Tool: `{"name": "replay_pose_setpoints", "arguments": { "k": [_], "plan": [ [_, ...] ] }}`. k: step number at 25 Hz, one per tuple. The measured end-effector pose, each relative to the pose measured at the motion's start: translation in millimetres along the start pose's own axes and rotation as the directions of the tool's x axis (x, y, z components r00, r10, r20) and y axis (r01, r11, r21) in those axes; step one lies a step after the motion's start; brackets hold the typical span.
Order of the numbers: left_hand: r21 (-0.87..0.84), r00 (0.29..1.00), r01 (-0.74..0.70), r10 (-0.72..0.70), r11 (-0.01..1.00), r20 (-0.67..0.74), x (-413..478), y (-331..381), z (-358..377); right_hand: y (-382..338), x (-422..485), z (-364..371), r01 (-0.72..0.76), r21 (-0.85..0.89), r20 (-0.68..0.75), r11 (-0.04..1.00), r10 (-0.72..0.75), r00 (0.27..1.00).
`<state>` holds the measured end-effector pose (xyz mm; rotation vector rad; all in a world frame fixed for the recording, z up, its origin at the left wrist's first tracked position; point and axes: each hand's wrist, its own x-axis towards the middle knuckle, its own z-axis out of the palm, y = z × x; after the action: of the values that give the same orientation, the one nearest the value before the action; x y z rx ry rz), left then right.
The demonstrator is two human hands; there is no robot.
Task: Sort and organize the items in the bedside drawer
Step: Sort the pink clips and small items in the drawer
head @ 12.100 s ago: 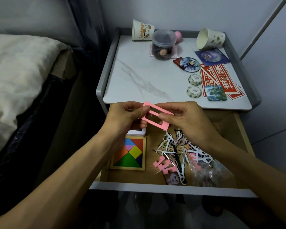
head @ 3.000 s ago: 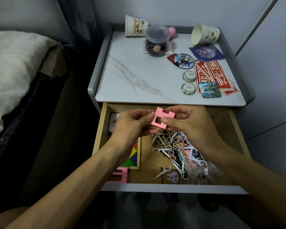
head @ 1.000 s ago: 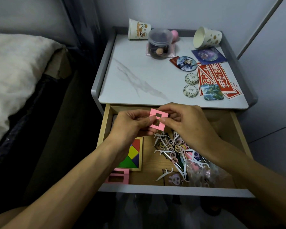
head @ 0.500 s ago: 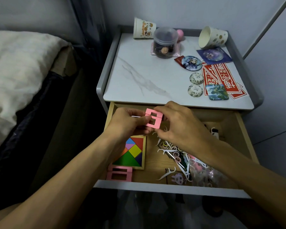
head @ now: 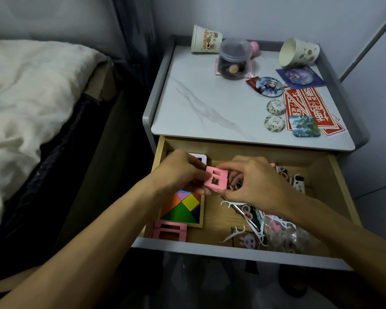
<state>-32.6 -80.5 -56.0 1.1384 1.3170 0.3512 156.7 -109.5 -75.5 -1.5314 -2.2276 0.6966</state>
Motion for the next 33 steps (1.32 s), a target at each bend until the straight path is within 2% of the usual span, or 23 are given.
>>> {"name": "replay_pose_setpoints", "arguments": {
  "k": [3,6,10,12,13,14,15,16,17,19,22,25,33],
  "plan": [
    [-0.165,0.997,0.077,-0.081,0.983,-0.017,1,-3,-1,1,0,-2,0.019,0.048,-0.042,0.999,-0.017,0.999],
    [-0.186,0.996,0.076,-0.082,0.979,-0.023,4,-6,1,2,-1,-1,0.036,0.042,-0.073,0.998,-0.033,0.997],
    [-0.122,0.998,0.052,-0.057,0.991,-0.031,5,-5,0,3,1,5,0.024,0.025,-0.069,0.999,-0.022,0.997],
    [-0.021,0.998,0.054,-0.055,0.998,-0.014,4,-6,-7,3,2,10,0.035,0.016,-0.047,0.999,-0.034,0.998],
    [0.087,0.997,0.049,-0.043,0.995,-0.060,5,-9,-13,4,1,15,0.045,-0.011,-0.001,0.999,-0.045,0.999],
    [0.281,0.986,0.054,-0.007,0.958,-0.167,8,-13,-18,5,-1,22,0.052,-0.047,0.072,0.998,-0.049,0.996],
    [0.510,0.950,0.103,0.067,0.854,-0.305,11,-16,-24,7,-2,31,0.062,-0.081,0.160,0.995,-0.049,0.986],
    [0.678,0.885,0.192,0.173,0.709,-0.432,13,-20,-29,9,-4,42,0.079,-0.106,0.253,0.991,-0.050,0.966],
    [0.758,0.822,0.279,0.261,0.589,-0.506,12,-21,-32,11,-5,54,0.105,-0.122,0.340,0.987,-0.058,0.939],
    [0.786,0.786,0.382,0.277,0.486,-0.553,12,-22,-32,15,-7,69,0.166,-0.125,0.439,0.978,-0.096,0.893],
    [0.843,0.838,0.397,0.231,0.364,-0.494,21,-29,-29,16,-7,78,0.258,-0.115,0.473,0.959,-0.176,0.863],
    [0.878,0.880,0.346,0.211,0.330,-0.426,27,-35,-29,18,-8,85,0.347,-0.123,0.484,0.930,-0.249,0.839],
    [0.913,0.877,0.339,0.275,0.228,-0.394,26,-37,-27,14,-6,89,0.505,-0.227,0.544,0.833,-0.321,0.775]
  ]
}}
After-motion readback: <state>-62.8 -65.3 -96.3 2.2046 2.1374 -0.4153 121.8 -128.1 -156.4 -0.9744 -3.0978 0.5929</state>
